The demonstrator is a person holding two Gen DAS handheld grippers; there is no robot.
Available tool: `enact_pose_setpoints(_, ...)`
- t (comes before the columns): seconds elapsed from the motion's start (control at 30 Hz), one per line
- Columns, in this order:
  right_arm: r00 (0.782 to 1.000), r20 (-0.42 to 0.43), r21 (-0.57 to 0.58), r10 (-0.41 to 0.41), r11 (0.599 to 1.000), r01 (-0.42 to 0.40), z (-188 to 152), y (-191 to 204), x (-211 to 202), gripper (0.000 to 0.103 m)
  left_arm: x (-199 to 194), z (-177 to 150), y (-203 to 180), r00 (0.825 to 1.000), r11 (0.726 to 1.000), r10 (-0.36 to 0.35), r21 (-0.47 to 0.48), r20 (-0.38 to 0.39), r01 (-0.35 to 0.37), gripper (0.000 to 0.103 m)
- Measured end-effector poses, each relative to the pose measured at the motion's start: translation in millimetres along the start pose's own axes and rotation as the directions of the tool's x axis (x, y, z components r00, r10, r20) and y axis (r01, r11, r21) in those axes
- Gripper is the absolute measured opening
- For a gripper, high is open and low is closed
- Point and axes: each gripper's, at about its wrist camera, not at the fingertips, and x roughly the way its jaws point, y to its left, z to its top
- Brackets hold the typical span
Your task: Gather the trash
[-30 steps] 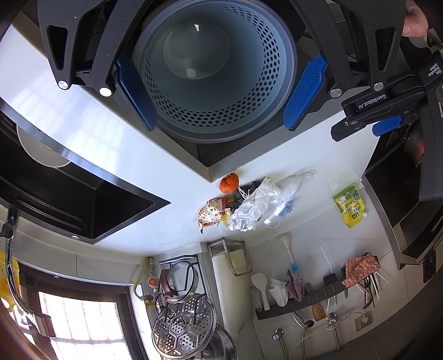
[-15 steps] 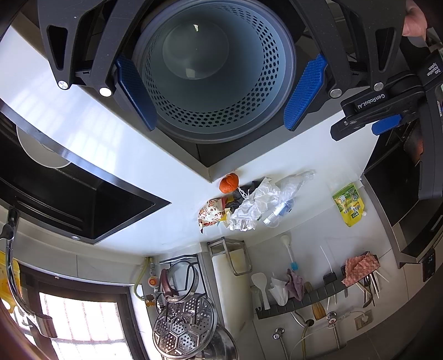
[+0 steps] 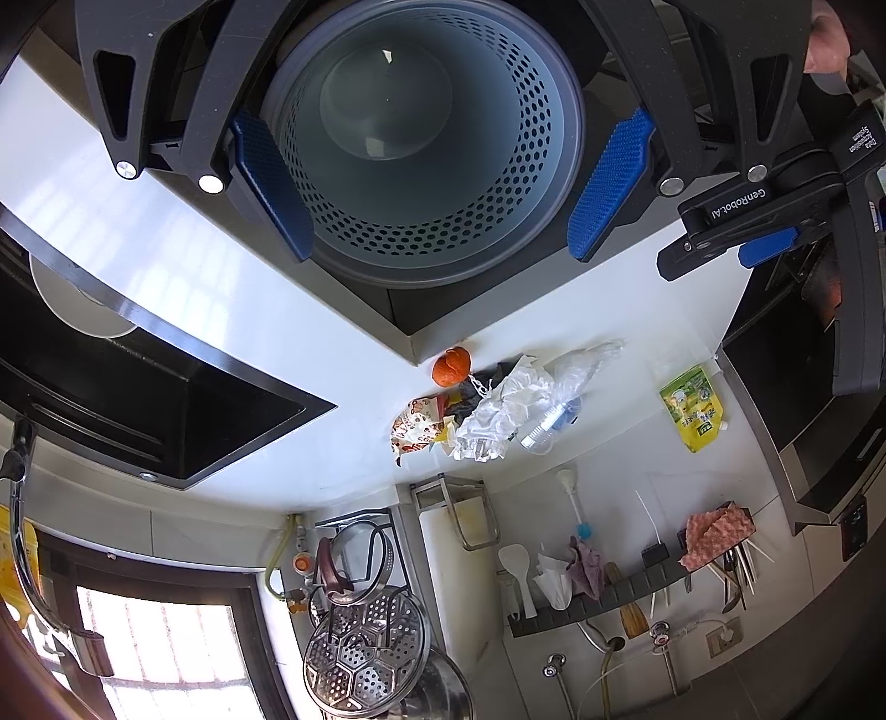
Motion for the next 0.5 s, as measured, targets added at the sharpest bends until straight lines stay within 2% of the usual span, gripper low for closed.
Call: enact_pose_setpoints(0.5,1.0,-0.028,-0.005,0.001,1.0,-0.001,-6,0,18,0.089,11,-2,8,1.0,1.0,-0.001,-0.004,-0.009,0.001,0.097)
